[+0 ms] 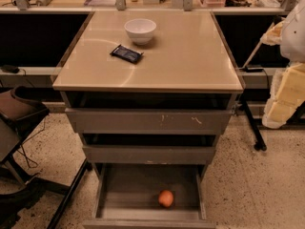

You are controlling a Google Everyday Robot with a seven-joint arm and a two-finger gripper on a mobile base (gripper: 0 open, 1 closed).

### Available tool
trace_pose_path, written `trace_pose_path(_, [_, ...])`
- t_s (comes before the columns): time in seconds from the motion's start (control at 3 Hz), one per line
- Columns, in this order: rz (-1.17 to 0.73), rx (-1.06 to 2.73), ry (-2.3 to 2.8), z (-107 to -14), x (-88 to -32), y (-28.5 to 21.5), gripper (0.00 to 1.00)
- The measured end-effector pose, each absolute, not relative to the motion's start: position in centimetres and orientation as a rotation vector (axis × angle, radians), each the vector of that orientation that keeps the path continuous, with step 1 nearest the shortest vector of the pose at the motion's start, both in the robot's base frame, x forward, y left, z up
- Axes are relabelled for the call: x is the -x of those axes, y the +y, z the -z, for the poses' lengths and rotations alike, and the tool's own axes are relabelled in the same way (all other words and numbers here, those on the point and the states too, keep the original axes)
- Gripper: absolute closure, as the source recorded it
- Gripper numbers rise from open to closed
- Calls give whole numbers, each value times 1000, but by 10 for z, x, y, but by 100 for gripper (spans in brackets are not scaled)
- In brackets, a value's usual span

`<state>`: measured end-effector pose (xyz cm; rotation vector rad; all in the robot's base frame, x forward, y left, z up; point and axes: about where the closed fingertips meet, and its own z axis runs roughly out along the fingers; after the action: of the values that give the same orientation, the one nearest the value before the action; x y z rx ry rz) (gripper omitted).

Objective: Pick orange from bottom drawer and place on counter

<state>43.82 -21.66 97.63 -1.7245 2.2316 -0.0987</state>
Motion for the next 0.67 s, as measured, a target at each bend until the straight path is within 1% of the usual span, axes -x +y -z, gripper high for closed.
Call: trace_pose_path(0.67, [70, 1693, 2219, -963, -438, -224, 0])
